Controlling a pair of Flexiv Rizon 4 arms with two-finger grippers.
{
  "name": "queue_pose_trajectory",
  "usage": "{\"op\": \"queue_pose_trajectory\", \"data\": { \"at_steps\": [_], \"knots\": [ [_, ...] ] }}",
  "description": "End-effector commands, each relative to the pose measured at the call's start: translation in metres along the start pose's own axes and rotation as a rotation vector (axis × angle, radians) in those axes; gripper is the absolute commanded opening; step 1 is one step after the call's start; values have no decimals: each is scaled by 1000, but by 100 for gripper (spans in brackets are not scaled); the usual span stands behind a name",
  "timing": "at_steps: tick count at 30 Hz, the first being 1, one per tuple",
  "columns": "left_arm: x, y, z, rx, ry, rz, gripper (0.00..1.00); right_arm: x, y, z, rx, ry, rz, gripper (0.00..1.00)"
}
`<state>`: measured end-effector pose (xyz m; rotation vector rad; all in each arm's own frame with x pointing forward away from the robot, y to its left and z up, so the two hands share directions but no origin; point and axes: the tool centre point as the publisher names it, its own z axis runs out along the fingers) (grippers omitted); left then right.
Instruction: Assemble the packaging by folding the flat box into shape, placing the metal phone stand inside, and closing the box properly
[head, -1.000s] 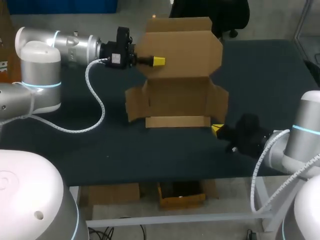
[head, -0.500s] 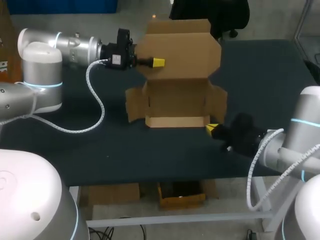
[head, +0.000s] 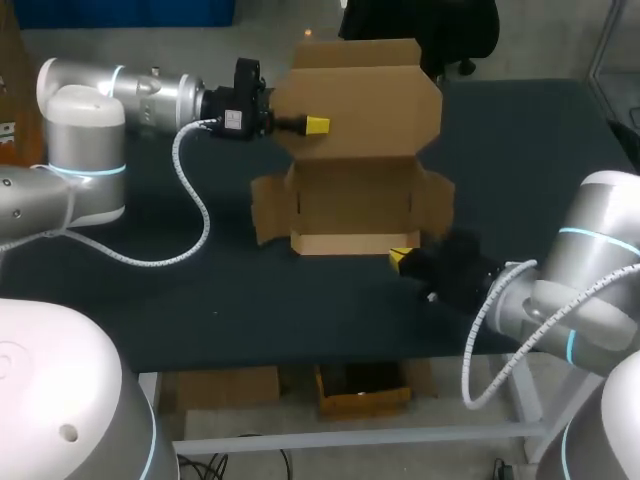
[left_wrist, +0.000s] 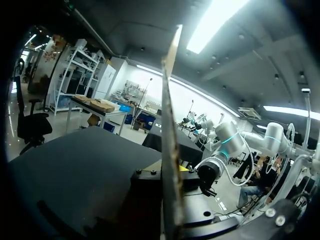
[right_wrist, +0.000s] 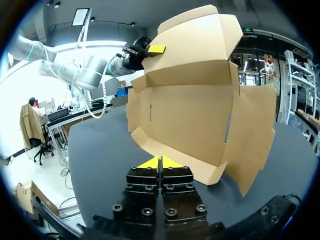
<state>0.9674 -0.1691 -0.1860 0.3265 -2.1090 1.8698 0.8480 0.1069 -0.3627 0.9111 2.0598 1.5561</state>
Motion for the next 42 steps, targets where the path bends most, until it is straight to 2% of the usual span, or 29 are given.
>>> {"op": "queue_pose_trajectory", "data": {
  "at_steps": [1, 15, 25, 42],
  "knots": [
    [-2, 0, 0, 0, 5, 0, 0, 3, -2, 33, -3, -84, -3, 0],
    [-2, 0, 0, 0, 5, 0, 0, -2, -8, 72, 52, -165, -3, 0],
    [-2, 0, 0, 0, 5, 0, 0, -9, -16, 84, 41, -197, 18, 0],
    [-2, 0, 0, 0, 5, 0, 0, -14, -29, 98, 59, -206, 45, 0]
  ]
}}
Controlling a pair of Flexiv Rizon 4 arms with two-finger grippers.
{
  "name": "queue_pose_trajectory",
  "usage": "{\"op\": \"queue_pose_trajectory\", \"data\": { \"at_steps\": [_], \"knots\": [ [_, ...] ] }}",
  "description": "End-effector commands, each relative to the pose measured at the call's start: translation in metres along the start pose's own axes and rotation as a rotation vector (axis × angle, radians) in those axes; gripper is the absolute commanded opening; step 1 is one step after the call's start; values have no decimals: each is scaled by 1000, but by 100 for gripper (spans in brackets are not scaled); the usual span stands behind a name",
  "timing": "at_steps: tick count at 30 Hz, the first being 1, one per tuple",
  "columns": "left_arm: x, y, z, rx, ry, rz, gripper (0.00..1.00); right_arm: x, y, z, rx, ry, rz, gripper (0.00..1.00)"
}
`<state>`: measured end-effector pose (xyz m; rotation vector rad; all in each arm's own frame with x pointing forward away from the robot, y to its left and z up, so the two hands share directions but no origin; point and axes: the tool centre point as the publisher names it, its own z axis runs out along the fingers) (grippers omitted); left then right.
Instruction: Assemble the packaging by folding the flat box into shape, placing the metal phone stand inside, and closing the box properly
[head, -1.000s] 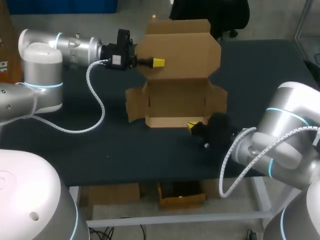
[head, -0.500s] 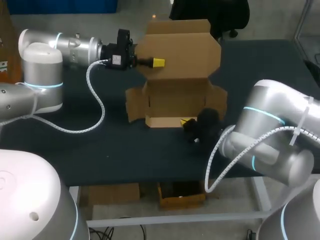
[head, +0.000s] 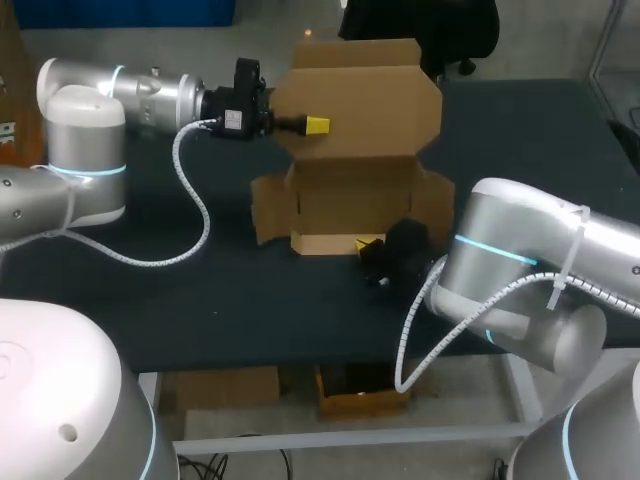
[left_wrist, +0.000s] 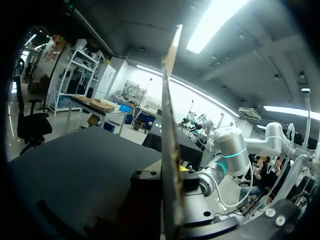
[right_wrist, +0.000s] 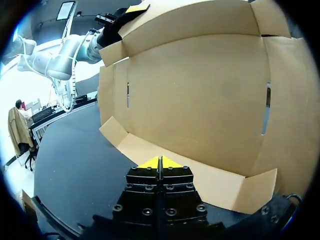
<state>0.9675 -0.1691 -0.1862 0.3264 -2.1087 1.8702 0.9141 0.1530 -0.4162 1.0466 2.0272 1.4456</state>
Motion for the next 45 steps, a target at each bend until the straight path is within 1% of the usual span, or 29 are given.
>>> {"op": "queue_pose_trajectory", "data": {
  "at_steps": [1, 12, 22, 23, 24, 25, 26, 27, 32, 33, 35, 36, 37, 45],
  "knots": [
    [-2, 0, 0, -1, 5, 0, 0, 4, -3, 7, 3, -97, 2, 0],
    [-2, 0, 0, -1, 5, 0, 0, 1, -9, 8, 14, -102, 16, 0],
    [-2, 0, 0, -1, 5, 0, 0, 0, -10, 7, 10, -97, 24, 0],
    [-2, 0, 0, -1, 5, 0, 0, 0, -10, 7, 8, -96, 25, 13],
    [-2, 0, 0, -1, 5, 0, 0, 0, -10, 6, 6, -94, 26, 41],
    [-2, 0, 0, -1, 5, 0, 0, 0, -10, 6, 5, -94, 26, 50],
    [-2, 0, 0, -1, 5, 0, 0, 0, -10, 5, 4, -94, 27, 88],
    [-2, 0, 0, -1, 5, 0, 0, 0, -10, 5, 3, -93, 28, 100],
    [-2, 0, 0, -1, 5, 0, 0, -1, -11, 4, 2, -89, 33, 100],
    [-2, 0, 0, -1, 5, 0, 0, -1, -11, 4, -6, -79, 40, 78],
    [-2, 0, 0, -1, 5, 0, 0, 0, -11, 3, -8, -76, 40, 41],
    [-2, 0, 0, -1, 5, 0, 0, 1, -11, 3, -9, -74, 38, 13],
    [-2, 0, 0, -1, 5, 0, 0, 1, -10, 3, -10, -69, 37, 0],
    [-2, 0, 0, -1, 5, 0, 0, 2, -9, 2, -23, -55, 44, 0]
  ]
}}
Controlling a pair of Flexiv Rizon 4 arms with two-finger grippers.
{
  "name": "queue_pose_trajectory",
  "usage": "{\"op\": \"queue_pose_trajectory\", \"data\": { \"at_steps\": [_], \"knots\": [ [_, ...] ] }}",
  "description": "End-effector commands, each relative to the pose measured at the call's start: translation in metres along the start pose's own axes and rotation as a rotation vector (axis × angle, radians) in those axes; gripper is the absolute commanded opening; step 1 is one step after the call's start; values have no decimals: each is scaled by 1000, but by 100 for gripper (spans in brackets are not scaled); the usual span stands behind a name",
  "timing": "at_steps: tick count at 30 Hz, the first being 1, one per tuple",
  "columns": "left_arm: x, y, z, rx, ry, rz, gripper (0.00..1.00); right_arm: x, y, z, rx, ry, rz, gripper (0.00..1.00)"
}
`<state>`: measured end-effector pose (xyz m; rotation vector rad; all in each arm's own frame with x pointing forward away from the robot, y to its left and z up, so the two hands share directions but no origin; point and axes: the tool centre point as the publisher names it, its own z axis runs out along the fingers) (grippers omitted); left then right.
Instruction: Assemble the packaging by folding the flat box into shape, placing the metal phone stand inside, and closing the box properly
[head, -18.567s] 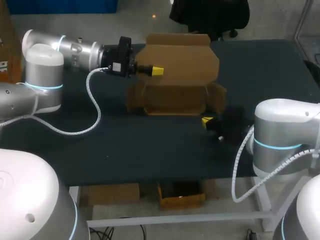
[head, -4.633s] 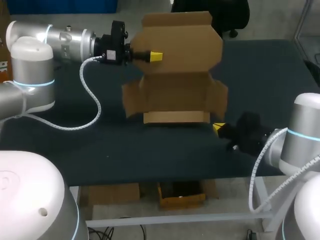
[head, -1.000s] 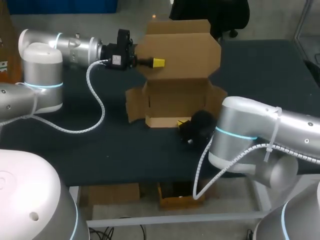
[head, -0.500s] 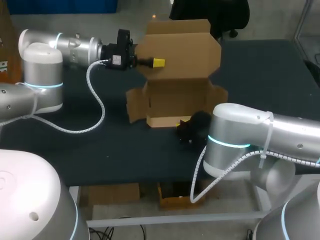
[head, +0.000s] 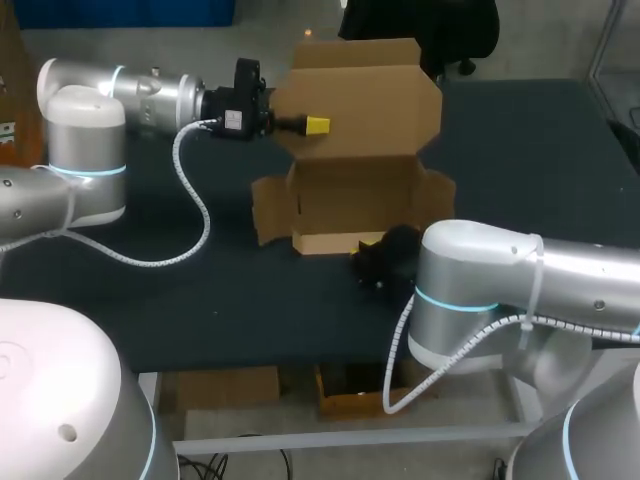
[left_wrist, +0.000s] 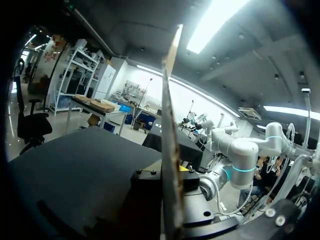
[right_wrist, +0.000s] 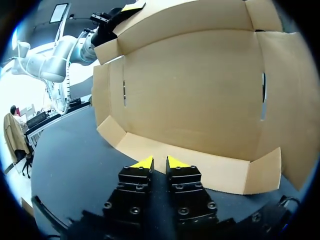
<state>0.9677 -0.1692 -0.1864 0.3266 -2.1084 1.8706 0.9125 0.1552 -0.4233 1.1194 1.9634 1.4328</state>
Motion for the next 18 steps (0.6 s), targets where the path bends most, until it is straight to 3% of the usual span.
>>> {"op": "queue_pose_trajectory", "data": {
  "at_steps": [1, 18],
  "knots": [
    [-1, 0, 0, -1, 5, 0, 0, 0, -2, -1, -9, 2, 2, 0],
    [-1, 0, 0, -1, 5, 0, 0, 1, 5, -3, -31, 2, 3, 0]
  ]
}}
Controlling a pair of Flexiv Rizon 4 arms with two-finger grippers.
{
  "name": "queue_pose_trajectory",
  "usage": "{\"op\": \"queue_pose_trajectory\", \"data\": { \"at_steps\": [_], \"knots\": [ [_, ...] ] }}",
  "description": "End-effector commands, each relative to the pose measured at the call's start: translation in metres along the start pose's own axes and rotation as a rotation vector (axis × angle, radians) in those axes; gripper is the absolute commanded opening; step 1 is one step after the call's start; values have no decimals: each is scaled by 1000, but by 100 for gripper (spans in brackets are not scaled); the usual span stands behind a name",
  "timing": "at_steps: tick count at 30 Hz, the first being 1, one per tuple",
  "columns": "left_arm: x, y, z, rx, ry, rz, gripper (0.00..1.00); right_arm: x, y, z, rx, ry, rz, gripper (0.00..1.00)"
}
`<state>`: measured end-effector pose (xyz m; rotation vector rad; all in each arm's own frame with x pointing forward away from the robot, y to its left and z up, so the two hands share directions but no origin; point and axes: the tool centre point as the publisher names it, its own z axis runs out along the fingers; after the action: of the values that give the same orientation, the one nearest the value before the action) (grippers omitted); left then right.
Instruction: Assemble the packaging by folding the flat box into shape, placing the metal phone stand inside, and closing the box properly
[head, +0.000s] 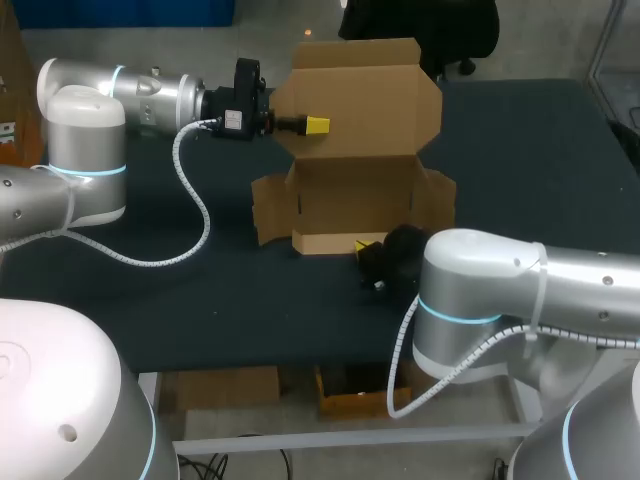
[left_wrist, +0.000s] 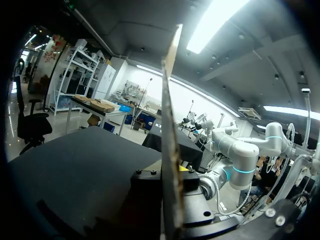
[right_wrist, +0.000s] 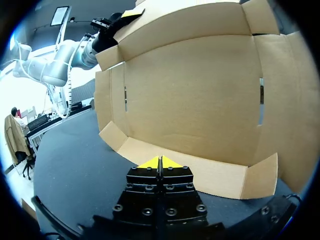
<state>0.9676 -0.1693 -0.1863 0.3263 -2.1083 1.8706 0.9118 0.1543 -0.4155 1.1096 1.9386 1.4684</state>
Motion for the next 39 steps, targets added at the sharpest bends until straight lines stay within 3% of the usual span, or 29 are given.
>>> {"op": "queue_pose_trajectory", "data": {
  "at_steps": [1, 30, 39],
  "knots": [
    [-1, 0, 0, -1, 5, 0, 0, -1, -4, 2, 5, -8, -3, 0],
    [-1, 0, 0, -1, 5, 0, 0, -6, -13, 12, 27, 0, 21, 0],
    [11, 15, 1, -5, 17, -12, 0, -6, -13, 13, 29, 4, 22, 0]
  ]
}}
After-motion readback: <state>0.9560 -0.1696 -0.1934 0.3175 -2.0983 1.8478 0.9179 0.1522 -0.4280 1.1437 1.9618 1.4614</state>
